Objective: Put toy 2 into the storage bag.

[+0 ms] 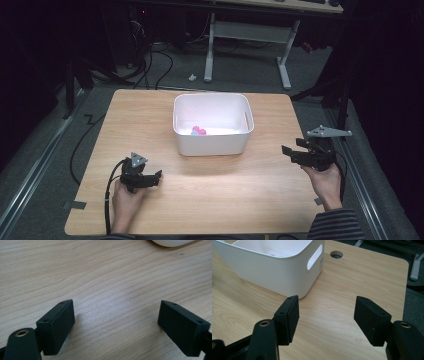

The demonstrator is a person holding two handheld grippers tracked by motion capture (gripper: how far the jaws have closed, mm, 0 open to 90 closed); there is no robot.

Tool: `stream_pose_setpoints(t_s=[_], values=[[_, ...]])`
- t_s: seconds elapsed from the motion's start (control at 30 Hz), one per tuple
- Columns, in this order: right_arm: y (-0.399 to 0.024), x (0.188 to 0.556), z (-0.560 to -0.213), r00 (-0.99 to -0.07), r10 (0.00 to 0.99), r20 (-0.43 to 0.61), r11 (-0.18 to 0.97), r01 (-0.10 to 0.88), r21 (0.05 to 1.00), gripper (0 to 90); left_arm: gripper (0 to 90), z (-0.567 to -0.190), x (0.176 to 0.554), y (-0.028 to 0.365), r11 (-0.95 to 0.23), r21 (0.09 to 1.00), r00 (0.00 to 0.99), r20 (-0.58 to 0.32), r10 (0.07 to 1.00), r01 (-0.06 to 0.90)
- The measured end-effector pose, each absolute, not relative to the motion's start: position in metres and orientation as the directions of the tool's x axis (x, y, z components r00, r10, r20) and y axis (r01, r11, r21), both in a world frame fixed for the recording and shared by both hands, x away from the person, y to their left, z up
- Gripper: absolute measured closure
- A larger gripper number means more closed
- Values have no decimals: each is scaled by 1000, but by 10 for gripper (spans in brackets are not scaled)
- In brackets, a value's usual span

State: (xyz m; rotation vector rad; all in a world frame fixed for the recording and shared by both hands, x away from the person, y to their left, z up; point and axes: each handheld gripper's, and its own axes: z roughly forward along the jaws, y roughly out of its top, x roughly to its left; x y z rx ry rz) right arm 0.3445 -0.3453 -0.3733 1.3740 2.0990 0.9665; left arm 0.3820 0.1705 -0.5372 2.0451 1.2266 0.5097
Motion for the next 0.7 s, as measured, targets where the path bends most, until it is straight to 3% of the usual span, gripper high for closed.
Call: stream_pose_setpoints(t_s=[0.7], values=[[-355,332,-452,-334,933,138,121,650,750,372,142,-537,382,170,-317,727,477,-16,879,609]])
